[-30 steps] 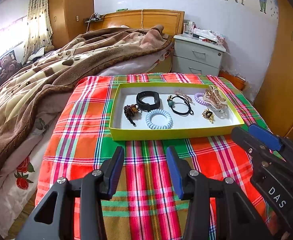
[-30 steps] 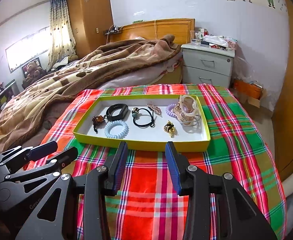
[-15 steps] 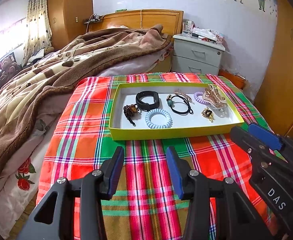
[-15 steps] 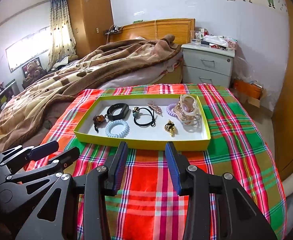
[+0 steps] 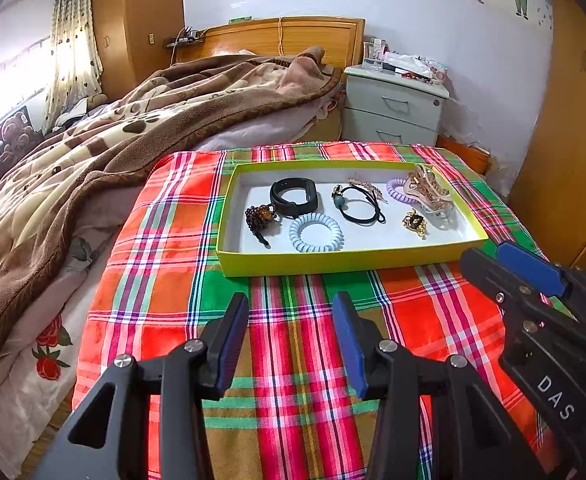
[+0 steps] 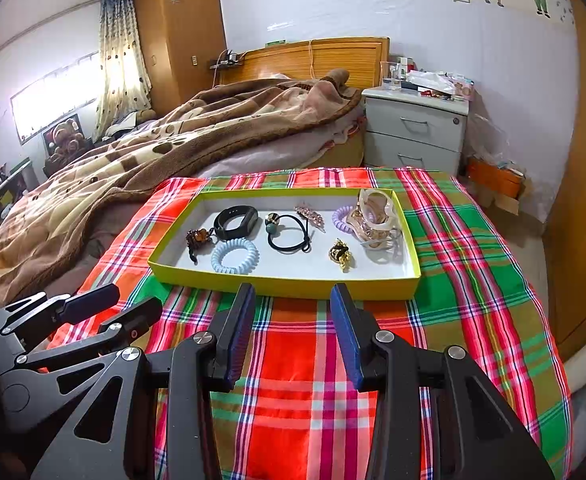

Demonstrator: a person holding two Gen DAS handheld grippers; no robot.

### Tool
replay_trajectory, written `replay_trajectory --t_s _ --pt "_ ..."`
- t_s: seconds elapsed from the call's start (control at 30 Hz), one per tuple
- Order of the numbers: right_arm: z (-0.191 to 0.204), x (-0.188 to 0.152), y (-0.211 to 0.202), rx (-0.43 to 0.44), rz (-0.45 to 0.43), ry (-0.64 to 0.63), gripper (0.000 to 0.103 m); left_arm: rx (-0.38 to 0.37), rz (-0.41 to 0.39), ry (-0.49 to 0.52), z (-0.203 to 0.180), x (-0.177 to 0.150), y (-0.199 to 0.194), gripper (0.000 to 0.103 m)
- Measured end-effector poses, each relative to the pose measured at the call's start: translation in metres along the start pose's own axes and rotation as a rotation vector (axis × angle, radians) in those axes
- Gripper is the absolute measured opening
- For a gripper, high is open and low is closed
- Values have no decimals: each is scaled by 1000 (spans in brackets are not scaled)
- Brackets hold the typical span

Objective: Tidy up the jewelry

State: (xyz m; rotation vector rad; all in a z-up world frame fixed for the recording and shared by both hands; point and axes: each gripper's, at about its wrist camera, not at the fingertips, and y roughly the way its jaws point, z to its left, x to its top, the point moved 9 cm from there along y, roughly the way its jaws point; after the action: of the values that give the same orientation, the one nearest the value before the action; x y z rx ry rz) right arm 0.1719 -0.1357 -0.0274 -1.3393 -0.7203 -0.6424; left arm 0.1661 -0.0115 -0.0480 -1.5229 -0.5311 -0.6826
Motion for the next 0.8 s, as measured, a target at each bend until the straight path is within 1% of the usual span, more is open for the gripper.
replay_trajectory --t_s 0.8 --pt "-1 -3 0 -3 3 3 40 -2 12 -3 1 -3 2 46"
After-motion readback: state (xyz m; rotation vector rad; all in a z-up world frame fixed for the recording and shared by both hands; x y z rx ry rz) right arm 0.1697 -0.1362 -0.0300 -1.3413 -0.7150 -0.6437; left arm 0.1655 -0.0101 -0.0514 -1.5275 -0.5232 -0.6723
